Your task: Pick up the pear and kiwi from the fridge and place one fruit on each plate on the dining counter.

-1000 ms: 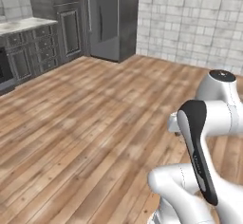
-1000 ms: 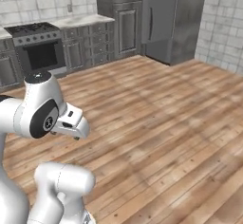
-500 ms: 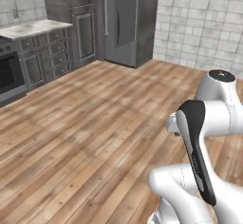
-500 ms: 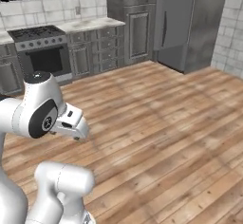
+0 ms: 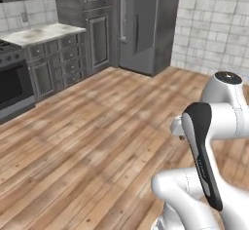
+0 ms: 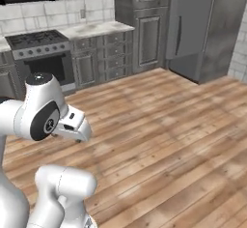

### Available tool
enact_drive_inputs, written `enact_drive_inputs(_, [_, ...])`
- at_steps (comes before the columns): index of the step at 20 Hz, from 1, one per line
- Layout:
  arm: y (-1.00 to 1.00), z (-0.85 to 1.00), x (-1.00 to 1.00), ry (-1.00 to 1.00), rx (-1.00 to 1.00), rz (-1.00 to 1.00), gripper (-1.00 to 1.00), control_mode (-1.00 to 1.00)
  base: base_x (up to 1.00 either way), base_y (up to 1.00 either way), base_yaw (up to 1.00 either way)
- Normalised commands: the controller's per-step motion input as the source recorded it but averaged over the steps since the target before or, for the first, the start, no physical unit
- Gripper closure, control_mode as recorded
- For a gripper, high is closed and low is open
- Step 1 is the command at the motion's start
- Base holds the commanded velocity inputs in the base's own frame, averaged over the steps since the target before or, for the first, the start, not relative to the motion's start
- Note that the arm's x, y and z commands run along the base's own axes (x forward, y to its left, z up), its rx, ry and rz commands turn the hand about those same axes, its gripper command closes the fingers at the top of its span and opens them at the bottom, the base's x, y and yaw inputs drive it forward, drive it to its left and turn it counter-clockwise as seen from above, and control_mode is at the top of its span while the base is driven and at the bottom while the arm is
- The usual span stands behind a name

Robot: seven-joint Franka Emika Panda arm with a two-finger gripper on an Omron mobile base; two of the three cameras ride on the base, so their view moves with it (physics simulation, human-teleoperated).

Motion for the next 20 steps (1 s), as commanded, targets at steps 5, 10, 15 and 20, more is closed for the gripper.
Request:
enact_drive_inputs(5, [0.00, 0.00, 0.00, 0.00, 0.00, 0.00, -1.00, 1.00, 1.00, 0.33, 0.00])
enact_drive_inputs(10, [0.00, 0.00, 0.00, 0.00, 0.00, 0.00, -1.00, 1.00, 1.00, 0.42, -0.03])
enact_drive_inputs(15, [0.00, 0.00, 0.00, 0.00, 0.00, 0.00, -1.00, 1.00, 1.00, 0.32, -0.11])
enact_drive_inputs(20, [0.00, 0.00, 0.00, 0.00, 0.00, 0.00, -1.00, 1.00, 1.00, 0.23, -0.20])
